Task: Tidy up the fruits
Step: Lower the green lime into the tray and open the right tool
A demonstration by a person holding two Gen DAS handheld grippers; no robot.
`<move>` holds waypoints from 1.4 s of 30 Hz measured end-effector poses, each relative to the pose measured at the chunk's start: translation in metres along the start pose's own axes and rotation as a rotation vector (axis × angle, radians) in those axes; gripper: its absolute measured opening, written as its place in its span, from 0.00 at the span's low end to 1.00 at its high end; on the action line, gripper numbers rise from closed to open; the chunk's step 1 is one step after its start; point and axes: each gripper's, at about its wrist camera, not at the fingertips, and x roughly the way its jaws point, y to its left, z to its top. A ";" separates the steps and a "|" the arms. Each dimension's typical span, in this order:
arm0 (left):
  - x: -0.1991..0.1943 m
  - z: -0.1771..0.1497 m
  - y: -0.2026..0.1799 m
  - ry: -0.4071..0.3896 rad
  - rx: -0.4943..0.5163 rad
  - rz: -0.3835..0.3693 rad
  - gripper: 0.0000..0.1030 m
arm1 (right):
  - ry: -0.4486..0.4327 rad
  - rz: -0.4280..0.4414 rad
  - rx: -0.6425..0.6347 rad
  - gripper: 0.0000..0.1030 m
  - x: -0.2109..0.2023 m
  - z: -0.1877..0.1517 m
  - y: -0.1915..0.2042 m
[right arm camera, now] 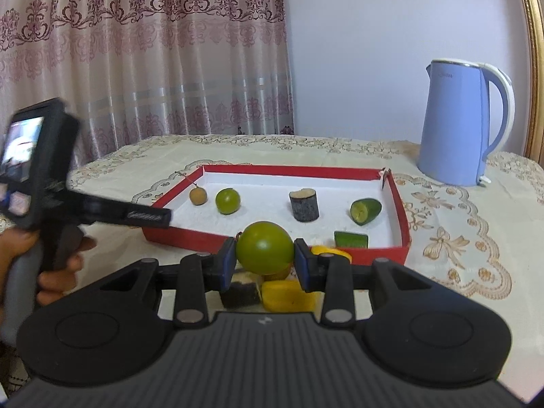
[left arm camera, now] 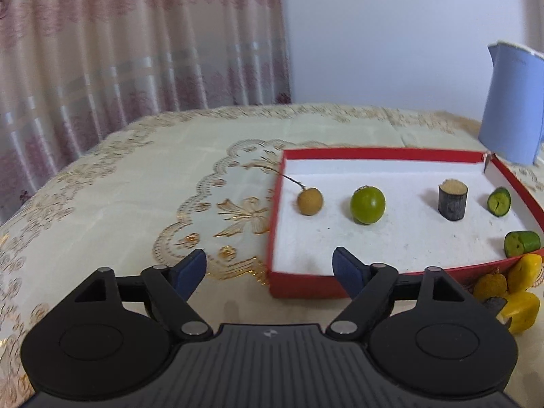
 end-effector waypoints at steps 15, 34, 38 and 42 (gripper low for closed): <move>-0.023 -0.029 -0.006 0.018 0.004 -0.074 0.80 | 0.028 -0.001 -0.058 0.33 0.053 0.042 0.005; -0.005 -0.038 -0.002 0.073 0.005 -0.075 0.80 | 0.152 -0.076 -0.051 0.33 0.163 0.076 0.007; -0.004 -0.039 -0.001 0.073 0.002 -0.077 0.80 | 0.188 -0.079 -0.049 0.33 0.181 0.076 0.007; -0.004 -0.039 -0.002 0.068 0.010 -0.071 0.80 | 0.181 -0.110 -0.067 0.70 0.186 0.071 0.011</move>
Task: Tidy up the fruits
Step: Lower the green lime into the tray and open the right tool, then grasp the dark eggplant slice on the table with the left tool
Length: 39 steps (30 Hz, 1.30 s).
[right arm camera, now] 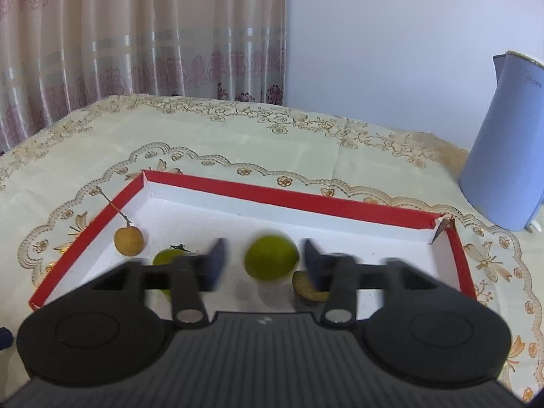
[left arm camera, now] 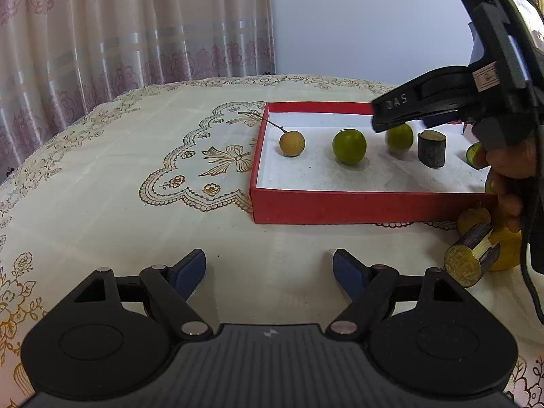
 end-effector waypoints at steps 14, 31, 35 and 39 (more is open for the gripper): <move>-0.003 -0.001 0.000 -0.024 -0.005 -0.036 0.84 | -0.271 -0.034 0.094 0.77 -0.157 -0.049 -0.054; -0.036 0.002 -0.070 -0.099 0.168 -0.287 0.84 | -0.273 -0.042 0.285 0.85 -0.187 -0.133 -0.082; -0.026 0.006 -0.087 -0.068 0.173 -0.274 0.84 | -0.284 -0.062 0.280 0.89 -0.190 -0.137 -0.083; -0.016 0.006 -0.101 -0.040 0.197 -0.182 0.86 | -0.283 -0.061 0.295 0.90 -0.192 -0.139 -0.088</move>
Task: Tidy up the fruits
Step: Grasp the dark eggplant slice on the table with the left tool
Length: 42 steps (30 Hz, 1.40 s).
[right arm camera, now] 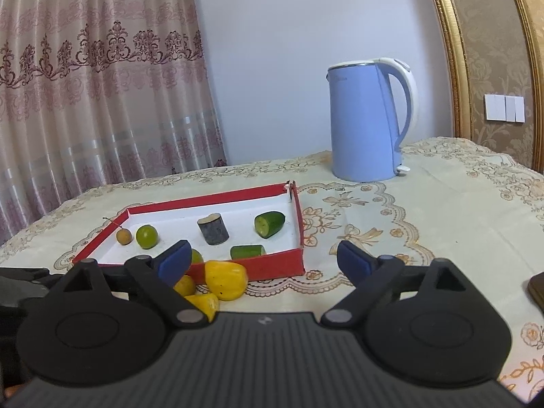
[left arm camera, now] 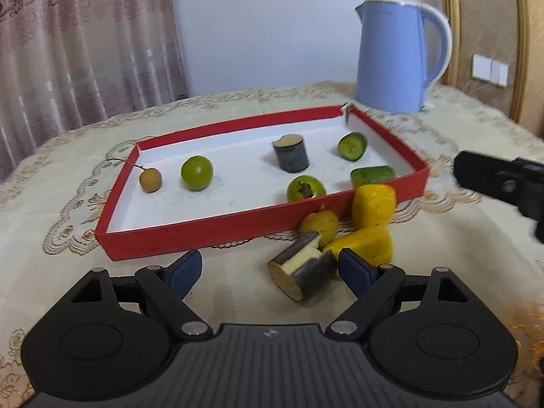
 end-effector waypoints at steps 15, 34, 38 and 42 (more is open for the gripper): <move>-0.023 -0.021 0.088 0.032 -0.165 0.021 0.86 | -0.001 0.039 -0.008 0.92 -0.004 -0.004 0.007; -0.015 -0.011 0.054 -0.037 -0.044 -0.044 0.86 | 0.010 0.046 -0.028 0.95 -0.003 -0.008 0.012; -0.012 -0.012 0.057 -0.013 -0.026 0.023 0.86 | 0.015 0.053 -0.033 0.95 -0.002 -0.009 0.013; -0.015 -0.016 0.066 0.006 -0.025 0.066 0.86 | 0.018 0.058 -0.043 0.96 -0.002 -0.009 0.016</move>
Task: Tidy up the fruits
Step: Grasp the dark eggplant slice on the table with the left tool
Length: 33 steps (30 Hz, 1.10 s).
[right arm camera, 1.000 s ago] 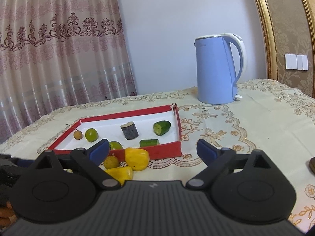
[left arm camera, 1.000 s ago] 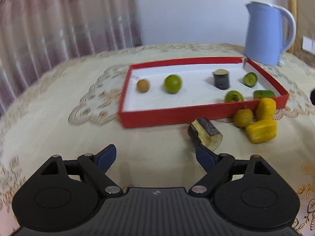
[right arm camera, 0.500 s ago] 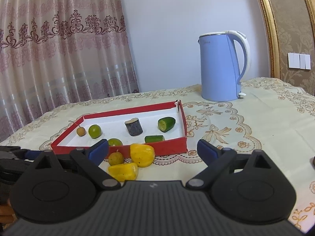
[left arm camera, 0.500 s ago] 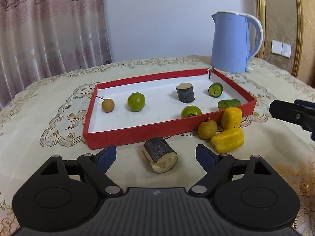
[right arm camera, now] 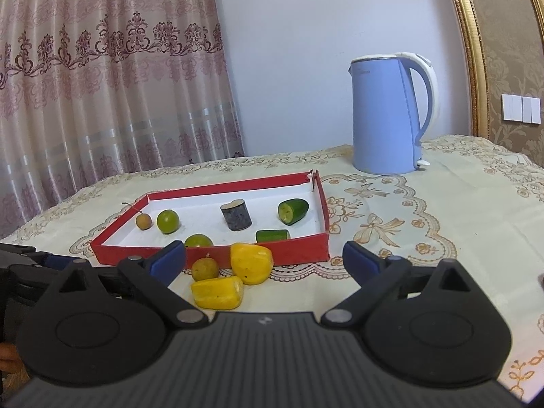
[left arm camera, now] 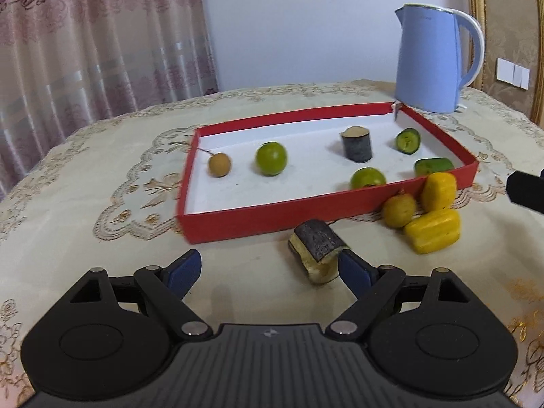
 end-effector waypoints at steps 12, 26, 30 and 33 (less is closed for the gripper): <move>-0.021 -0.004 0.007 -0.102 0.131 -0.095 0.86 | 0.000 0.004 0.003 0.96 0.001 0.000 0.000; 0.004 0.002 0.002 -0.104 0.705 -0.446 0.86 | -0.005 -0.007 0.004 0.96 -0.001 0.001 0.000; 0.014 0.010 0.008 -0.051 0.701 -0.518 0.75 | 0.004 -0.012 0.004 0.96 0.002 0.000 0.000; 0.023 0.020 0.012 0.003 0.663 -0.573 0.60 | 0.008 -0.016 -0.001 0.96 0.004 -0.001 0.001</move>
